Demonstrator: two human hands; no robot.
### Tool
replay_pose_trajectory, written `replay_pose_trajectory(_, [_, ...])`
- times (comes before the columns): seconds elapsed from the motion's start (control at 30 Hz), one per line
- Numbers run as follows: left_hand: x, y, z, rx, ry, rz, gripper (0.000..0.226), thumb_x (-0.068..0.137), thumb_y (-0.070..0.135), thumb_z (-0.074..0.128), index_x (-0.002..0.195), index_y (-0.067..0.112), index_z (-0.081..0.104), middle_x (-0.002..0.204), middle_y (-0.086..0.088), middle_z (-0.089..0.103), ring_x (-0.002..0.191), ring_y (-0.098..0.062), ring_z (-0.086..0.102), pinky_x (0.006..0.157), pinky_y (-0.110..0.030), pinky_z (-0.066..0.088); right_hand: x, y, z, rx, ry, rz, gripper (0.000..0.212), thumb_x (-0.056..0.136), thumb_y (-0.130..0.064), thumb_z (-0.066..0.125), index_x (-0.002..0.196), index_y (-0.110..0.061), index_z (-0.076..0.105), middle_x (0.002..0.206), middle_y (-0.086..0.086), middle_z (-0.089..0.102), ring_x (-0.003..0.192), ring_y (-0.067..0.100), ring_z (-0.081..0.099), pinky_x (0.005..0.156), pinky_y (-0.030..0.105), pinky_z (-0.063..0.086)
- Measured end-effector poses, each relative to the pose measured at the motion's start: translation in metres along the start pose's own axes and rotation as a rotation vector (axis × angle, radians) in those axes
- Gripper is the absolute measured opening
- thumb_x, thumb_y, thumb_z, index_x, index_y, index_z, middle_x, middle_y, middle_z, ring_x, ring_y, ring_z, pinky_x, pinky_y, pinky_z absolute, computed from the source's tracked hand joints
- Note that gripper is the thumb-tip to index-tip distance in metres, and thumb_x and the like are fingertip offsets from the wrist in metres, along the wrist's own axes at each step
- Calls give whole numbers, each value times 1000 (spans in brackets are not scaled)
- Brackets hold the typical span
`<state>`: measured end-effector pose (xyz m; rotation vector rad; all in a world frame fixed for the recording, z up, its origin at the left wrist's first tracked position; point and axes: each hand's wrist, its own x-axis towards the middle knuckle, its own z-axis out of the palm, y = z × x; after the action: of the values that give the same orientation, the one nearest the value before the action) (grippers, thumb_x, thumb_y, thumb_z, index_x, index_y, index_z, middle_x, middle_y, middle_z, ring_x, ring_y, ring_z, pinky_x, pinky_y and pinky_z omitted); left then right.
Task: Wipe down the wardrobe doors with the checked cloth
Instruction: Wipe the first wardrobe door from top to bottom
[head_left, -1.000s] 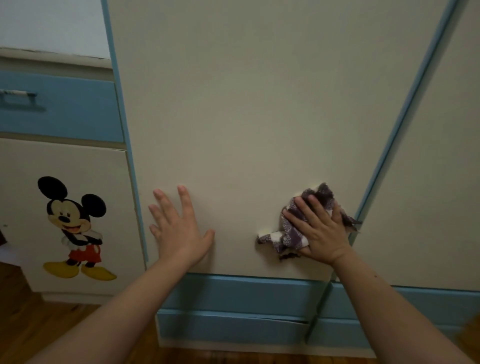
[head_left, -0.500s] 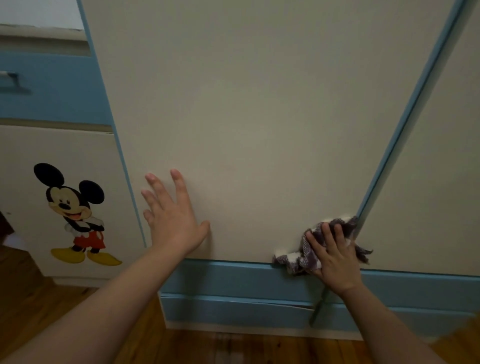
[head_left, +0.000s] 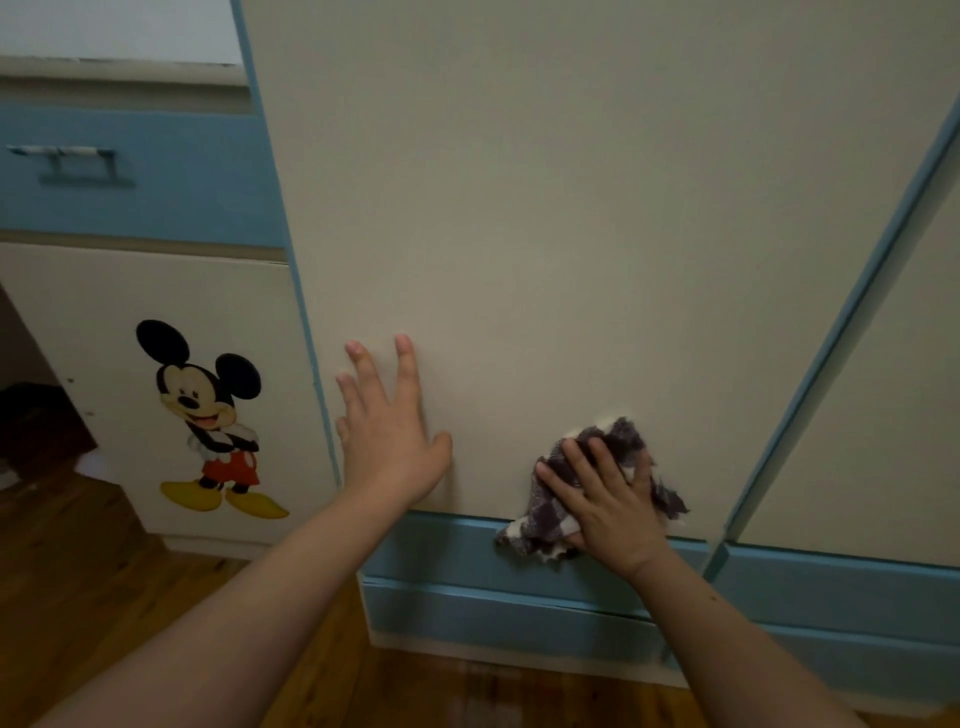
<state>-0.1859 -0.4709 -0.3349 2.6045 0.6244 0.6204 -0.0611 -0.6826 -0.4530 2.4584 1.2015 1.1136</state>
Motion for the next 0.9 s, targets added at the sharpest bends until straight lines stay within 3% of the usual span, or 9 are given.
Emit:
replay_pose_trajectory(0.1, [-3, -13, -5, -109, -6, 53, 92, 87, 27, 54, 139, 36, -21, 149, -6, -31, 140, -30, -15, 113, -53, 10, 22, -30, -2, 0, 25, -55, 113, 33, -53, 85, 135, -33, 40, 156, 4, -7, 142, 25, -11, 107, 58, -6])
replay_pose_trajectory(0.2, [-10, -33, -10, -144, 13, 68, 87, 90, 24, 51, 140, 37, -20, 151, -3, -27, 141, -23, -14, 114, -51, 8, 46, -60, -9, -36, 36, -142, 102, 43, -44, 82, 136, -32, 40, 155, 0, 5, 142, 22, -14, 108, 55, -6])
replay_pose_trajectory(0.3, [-17, -49, -15, -160, -23, 18, 81, 91, 25, 49, 142, 34, -14, 153, -5, -22, 141, -22, -12, 114, -51, 9, 72, -88, -15, -86, 53, -253, 95, 52, -37, 78, 138, -29, 37, 147, -6, 29, 142, 22, -10, 109, 52, -4])
replay_pose_trajectory(0.4, [-23, -66, -19, -170, -53, -42, 74, 93, 29, 47, 144, 32, -7, 154, -5, -17, 142, -23, -8, 114, -50, 10, 103, -117, -20, -126, 45, -362, 89, 56, -33, 75, 136, -25, 37, 145, -6, 36, 139, 18, 22, 110, 51, -4])
replay_pose_trajectory(0.47, [-29, -77, -21, -135, -61, -67, 73, 93, 30, 47, 145, 32, -5, 154, -4, -16, 142, -22, -8, 114, -49, 9, 119, -134, -24, -179, -6, -449, 78, 61, -37, 71, 134, -28, 44, 143, -8, 41, 134, 13, 34, 109, 52, -2])
replay_pose_trajectory(0.57, [-37, -86, -20, -53, -101, -59, 75, 92, 33, 47, 144, 33, -6, 154, -4, -19, 141, -23, -11, 115, -48, 5, 134, -142, -34, -234, -76, -560, 62, 72, -45, 60, 132, -32, 48, 143, -10, 41, 134, 13, 33, 106, 53, -6])
replay_pose_trajectory(0.73, [-33, -81, -22, -116, -89, -108, 81, 89, 33, 51, 144, 33, -9, 153, -6, -22, 141, -25, -14, 115, -49, 6, 175, -135, -59, -188, -101, -659, 61, 93, -33, 35, 147, -14, 15, 156, 7, 6, 143, 24, -1, 97, 52, -30])
replay_pose_trajectory(0.9, [-22, -63, -38, -143, 49, -56, 90, 87, 37, 54, 142, 34, -17, 151, -8, -26, 140, -25, -14, 114, -49, 5, 222, -97, -117, -193, 193, -491, 55, 90, -32, 36, 142, -17, 32, 152, 3, 26, 140, 21, 19, 104, 48, -16])
